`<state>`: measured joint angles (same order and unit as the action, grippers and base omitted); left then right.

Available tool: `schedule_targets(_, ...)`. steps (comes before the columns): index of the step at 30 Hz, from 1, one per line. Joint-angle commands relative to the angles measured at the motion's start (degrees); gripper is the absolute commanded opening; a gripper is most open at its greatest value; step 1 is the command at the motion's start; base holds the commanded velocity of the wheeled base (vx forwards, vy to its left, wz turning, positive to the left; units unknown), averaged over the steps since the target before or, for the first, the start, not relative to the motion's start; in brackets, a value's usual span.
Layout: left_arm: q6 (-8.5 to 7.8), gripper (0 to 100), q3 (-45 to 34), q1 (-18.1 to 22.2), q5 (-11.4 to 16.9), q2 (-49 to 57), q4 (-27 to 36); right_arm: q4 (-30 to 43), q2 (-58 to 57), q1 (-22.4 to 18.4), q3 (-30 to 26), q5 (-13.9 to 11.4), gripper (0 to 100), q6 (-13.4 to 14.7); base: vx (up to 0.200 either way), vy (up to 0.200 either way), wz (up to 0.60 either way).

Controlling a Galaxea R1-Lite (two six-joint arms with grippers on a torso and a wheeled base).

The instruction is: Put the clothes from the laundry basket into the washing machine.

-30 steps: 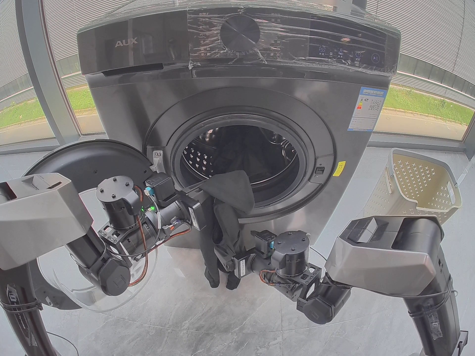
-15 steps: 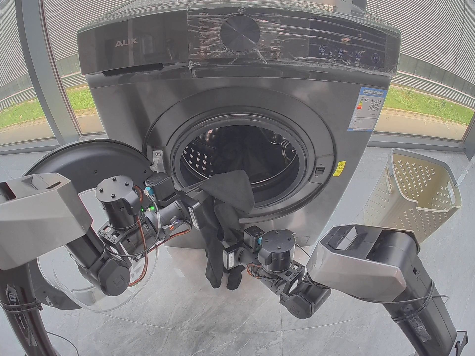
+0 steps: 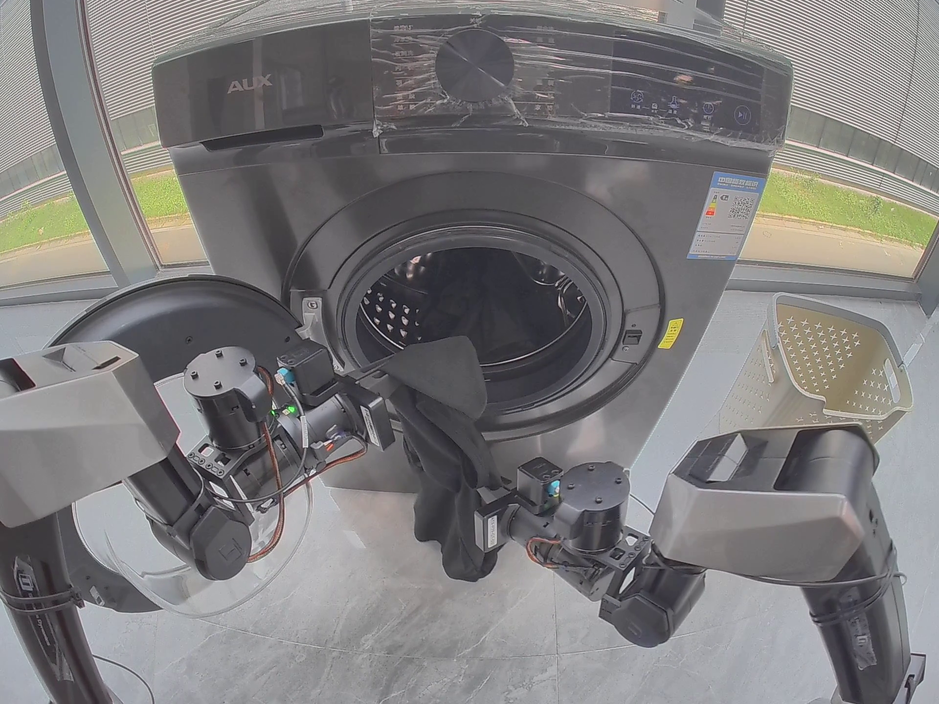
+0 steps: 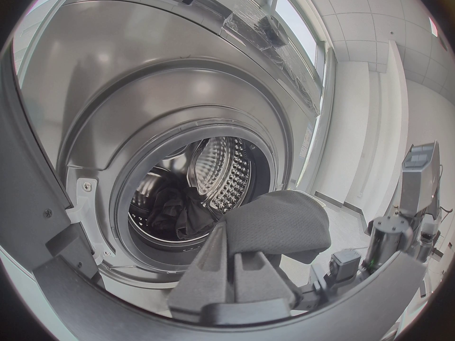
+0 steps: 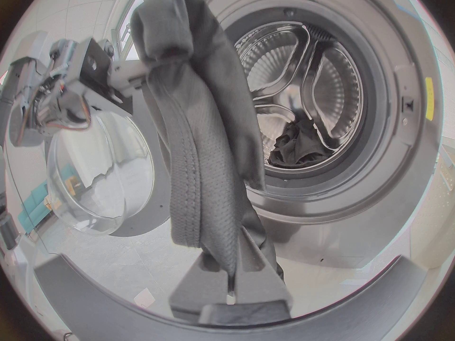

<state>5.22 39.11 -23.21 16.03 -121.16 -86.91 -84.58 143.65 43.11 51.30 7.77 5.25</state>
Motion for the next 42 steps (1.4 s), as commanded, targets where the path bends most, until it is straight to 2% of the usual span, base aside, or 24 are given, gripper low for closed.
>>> schedule_targets(1, -0.03, 0, -0.1, 0.0, 0.0, -0.3, 0.0, -1.4, -6.1, 0.0, -4.5, 0.1, 0, -0.2, 0.000, 0.000, 0.00)
schedule_targets(4, -0.03, 0, -0.2, -0.3, 0.0, -0.2, 0.0, -1.3, -5.8, 0.0, -4.2, 0.0, 0, -0.2, 0.000, 0.000, 0.00)
schedule_targets(5, 0.06, 0, -0.2, -0.3, 0.0, -0.2, 0.0, -1.2, -5.8, 0.1, -3.7, 0.0, 100, -0.2, 0.000, 0.000, 0.00)
schedule_targets(11, 0.06, 0, -0.3, -1.3, 0.0, 0.2, 0.0, 0.1, -1.4, -0.9, 2.3, 0.1, 100, -0.7, 0.000, 0.000, 0.00)
schedule_targets(18, 0.06, 0, -0.3, -1.5, 0.0, 0.4, 0.0, 1.1, 1.9, -3.0, 4.0, 0.1, 100, -1.7, 0.000, 0.000, 0.00)
schedule_targets(24, 0.67, 0, -0.3, -1.6, 0.0, 0.5, 0.0, 2.1, 2.9, -3.0, 5.5, -0.3, 100, -2.4, 0.000, 0.000, 0.00)
schedule_targets(34, 0.67, 0, -0.2, -1.6, 0.0, 0.6, 0.0, 3.0, 4.7, -2.9, 8.3, -0.6, 100, -2.9, 0.000, 0.000, 0.00)
schedule_targets(40, 0.67, 0, -0.2, -1.5, 0.0, 0.6, 0.0, 2.6, 7.5, -3.0, 12.0, -0.2, 100, -2.9, 0.000, 0.000, 0.00)
schedule_targets(41, 0.67, 0, -0.2, -1.5, 0.0, 0.6, 0.0, 2.4, 7.8, -3.0, 12.2, -0.2, 0, -2.9, 0.000, 0.000, 0.00)
schedule_targets(42, 0.67, 0, -0.2, -1.5, 0.0, 0.6, 0.0, 2.2, 7.7, -3.0, 12.2, -0.2, 0, -2.9, 0.000, 0.000, 0.00)
